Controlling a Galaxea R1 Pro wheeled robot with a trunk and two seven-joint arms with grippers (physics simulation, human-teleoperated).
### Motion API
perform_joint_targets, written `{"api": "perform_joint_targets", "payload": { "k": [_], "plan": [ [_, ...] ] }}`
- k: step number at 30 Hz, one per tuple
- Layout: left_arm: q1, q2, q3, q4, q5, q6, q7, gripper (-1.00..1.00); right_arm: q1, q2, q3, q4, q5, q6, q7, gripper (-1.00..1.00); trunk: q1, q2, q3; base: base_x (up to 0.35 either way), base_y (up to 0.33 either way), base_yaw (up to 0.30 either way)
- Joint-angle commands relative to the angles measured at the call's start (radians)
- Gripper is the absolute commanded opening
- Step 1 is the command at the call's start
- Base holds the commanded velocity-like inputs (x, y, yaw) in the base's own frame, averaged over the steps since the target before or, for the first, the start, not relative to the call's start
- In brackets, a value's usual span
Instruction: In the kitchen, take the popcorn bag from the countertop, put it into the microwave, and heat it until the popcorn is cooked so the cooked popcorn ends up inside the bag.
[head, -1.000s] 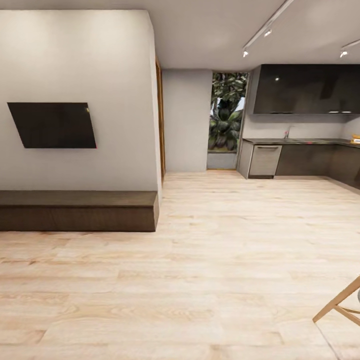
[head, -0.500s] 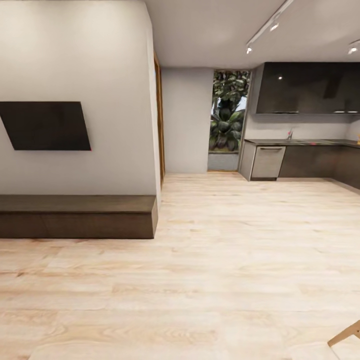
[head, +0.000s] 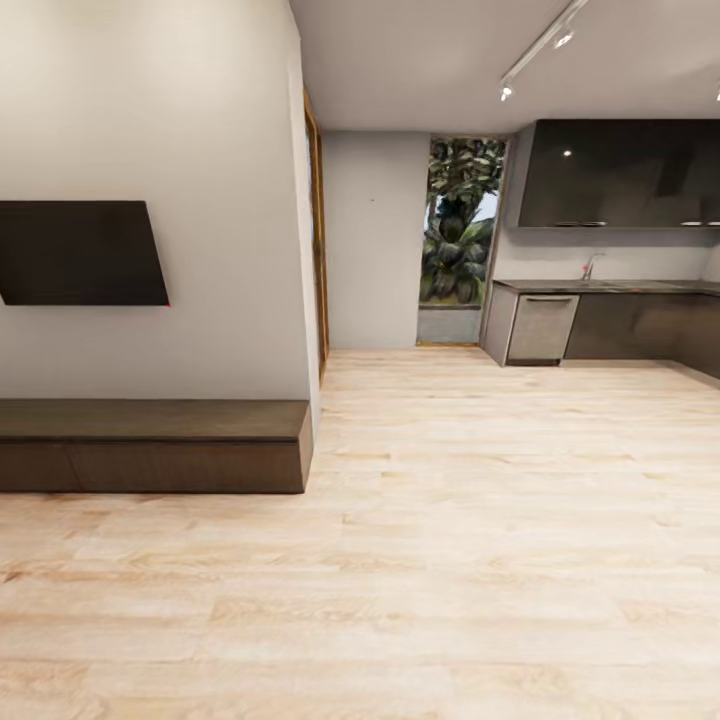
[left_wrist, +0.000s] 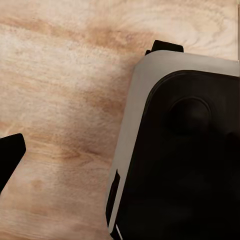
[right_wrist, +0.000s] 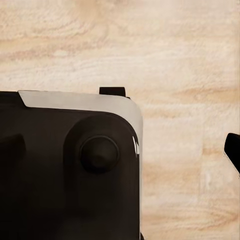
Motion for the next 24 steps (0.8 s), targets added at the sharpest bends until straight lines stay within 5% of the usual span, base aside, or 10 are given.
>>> {"api": "perform_joint_targets", "payload": {
  "k": [1, 24],
  "plan": [
    [0.0, 0.0, 0.005, -0.003, 0.0, 0.006, 0.0, 1.0, -0.001, 0.0, 0.001, 0.001, 0.0, -0.003, 0.0, 1.0, 0.001, 0.0, -0.001, 0.345, 0.0, 0.0],
    [0.001, 0.001, 0.006, -0.002, 0.001, 0.006, 0.0, 1.0, -0.001, 0.0, 0.002, 0.002, 0.0, -0.004, -0.004, 1.0, 0.001, 0.0, -0.001, 0.345, 0.0, 0.0]
  ]
}}
